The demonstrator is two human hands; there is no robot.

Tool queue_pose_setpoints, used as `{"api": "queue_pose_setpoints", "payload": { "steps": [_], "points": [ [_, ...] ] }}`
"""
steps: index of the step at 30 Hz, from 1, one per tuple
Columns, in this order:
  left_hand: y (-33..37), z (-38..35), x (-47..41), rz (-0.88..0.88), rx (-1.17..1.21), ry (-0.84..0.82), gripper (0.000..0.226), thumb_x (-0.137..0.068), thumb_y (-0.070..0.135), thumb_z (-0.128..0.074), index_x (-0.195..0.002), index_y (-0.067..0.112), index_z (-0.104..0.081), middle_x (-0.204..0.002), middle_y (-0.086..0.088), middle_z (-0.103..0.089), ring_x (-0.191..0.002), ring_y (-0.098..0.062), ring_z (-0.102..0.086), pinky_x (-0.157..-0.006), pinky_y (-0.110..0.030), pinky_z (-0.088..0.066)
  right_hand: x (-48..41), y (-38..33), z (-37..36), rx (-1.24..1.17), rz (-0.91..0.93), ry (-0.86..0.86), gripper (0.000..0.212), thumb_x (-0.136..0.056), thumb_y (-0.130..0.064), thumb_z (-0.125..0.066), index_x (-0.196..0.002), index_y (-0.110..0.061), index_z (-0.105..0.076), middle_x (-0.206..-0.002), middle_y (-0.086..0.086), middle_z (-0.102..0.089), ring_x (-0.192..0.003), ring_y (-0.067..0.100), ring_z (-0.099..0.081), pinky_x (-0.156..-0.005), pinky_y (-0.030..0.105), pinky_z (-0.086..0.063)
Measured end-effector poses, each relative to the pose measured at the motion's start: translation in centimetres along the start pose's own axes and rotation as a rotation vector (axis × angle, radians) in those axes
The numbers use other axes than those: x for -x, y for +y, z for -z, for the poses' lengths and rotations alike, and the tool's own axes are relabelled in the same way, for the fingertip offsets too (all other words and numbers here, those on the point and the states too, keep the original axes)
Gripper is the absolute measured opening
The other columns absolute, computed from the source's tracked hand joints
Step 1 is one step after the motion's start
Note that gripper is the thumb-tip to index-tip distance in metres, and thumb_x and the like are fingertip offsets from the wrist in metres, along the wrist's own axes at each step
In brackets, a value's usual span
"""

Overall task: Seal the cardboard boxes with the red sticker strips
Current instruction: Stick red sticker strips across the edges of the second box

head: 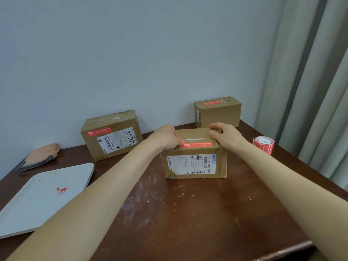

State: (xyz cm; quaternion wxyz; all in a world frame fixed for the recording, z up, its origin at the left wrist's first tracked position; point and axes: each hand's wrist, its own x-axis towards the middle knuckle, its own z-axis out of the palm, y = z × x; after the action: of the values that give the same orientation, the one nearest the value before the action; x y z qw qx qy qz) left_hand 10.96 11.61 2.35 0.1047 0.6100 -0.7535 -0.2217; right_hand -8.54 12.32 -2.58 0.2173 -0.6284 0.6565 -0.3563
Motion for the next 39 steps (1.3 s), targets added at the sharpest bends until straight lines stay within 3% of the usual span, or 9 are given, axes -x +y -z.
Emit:
{"api": "queue_pose_setpoints", "payload": {
  "steps": [11,17,20,23,29,37,39],
  "points": [
    [-0.12,-0.16,0.02,-0.032,0.018,-0.008,0.032,-0.093,0.025,-0.055,-0.065,0.011,-0.055,-0.072,-0.004,-0.046,-0.057,-0.012,-0.038,-0.055,-0.023,-0.031,0.01,0.14,-0.03,-0.004,-0.011,0.005,0.04,-0.097,-0.03,-0.047,-0.136,-0.023,-0.05,-0.137,0.0,-0.053,-0.121,0.019,-0.05,-0.086,0.027,-0.04],
    [-0.36,0.18,0.26,-0.109,0.114,0.06,0.015,-0.087,0.023,-0.065,-0.08,0.011,-0.068,-0.079,0.005,-0.06,-0.079,-0.013,-0.056,-0.075,-0.027,-0.046,0.03,0.24,-0.04,-0.012,-0.003,0.002,0.04,-0.098,-0.03,-0.047,-0.137,-0.023,-0.049,-0.136,0.001,-0.053,-0.118,0.018,-0.051,-0.084,0.026,-0.041],
    [-0.7,0.33,0.55,-0.126,0.148,0.129,0.008,-0.083,0.025,-0.069,-0.082,0.017,-0.07,-0.082,0.005,-0.063,-0.084,-0.012,-0.058,-0.077,-0.026,-0.046,-0.02,0.3,-0.09,-0.013,-0.007,0.002,0.04,-0.098,-0.031,-0.047,-0.137,-0.024,-0.049,-0.136,0.0,-0.053,-0.118,0.018,-0.051,-0.083,0.027,-0.04],
    [-0.91,0.31,0.77,-0.139,0.051,0.119,0.016,-0.084,0.029,-0.067,-0.093,0.017,-0.076,-0.09,0.009,-0.065,-0.088,-0.008,-0.058,-0.077,-0.025,-0.046,-0.06,0.3,-0.09,-0.015,-0.012,0.003,0.039,-0.098,-0.031,-0.047,-0.136,-0.024,-0.05,-0.137,0.0,-0.053,-0.119,0.018,-0.051,-0.082,0.027,-0.039],
    [-0.79,-0.04,0.76,-0.129,0.051,0.145,0.006,-0.076,0.027,-0.075,-0.077,0.022,-0.077,-0.08,0.003,-0.073,-0.073,-0.01,-0.062,-0.07,-0.029,-0.054,-0.07,0.34,-0.09,-0.015,-0.015,0.004,0.039,-0.098,-0.032,-0.047,-0.136,-0.025,-0.05,-0.137,0.0,-0.053,-0.119,0.018,-0.051,-0.082,0.027,-0.039],
    [-0.67,-0.23,0.55,-0.074,0.05,0.159,0.016,-0.075,0.035,-0.075,-0.075,0.02,-0.075,-0.083,0.004,-0.071,-0.073,-0.011,-0.06,-0.063,-0.029,-0.049,-0.08,0.35,-0.09,-0.019,-0.014,0.0,0.039,-0.098,-0.033,-0.047,-0.136,-0.026,-0.049,-0.136,-0.001,-0.053,-0.115,0.016,-0.051,-0.079,0.026,-0.038],
    [-0.65,-0.2,0.53,-0.065,0.073,0.145,0.016,-0.076,0.035,-0.075,-0.073,0.019,-0.074,-0.085,0.003,-0.071,-0.075,-0.013,-0.06,-0.067,-0.032,-0.051,-0.04,0.34,-0.06,-0.018,-0.016,0.0,0.039,-0.098,-0.033,-0.047,-0.136,-0.026,-0.049,-0.136,-0.001,-0.053,-0.115,0.016,-0.051,-0.079,0.026,-0.039]
  ]
}}
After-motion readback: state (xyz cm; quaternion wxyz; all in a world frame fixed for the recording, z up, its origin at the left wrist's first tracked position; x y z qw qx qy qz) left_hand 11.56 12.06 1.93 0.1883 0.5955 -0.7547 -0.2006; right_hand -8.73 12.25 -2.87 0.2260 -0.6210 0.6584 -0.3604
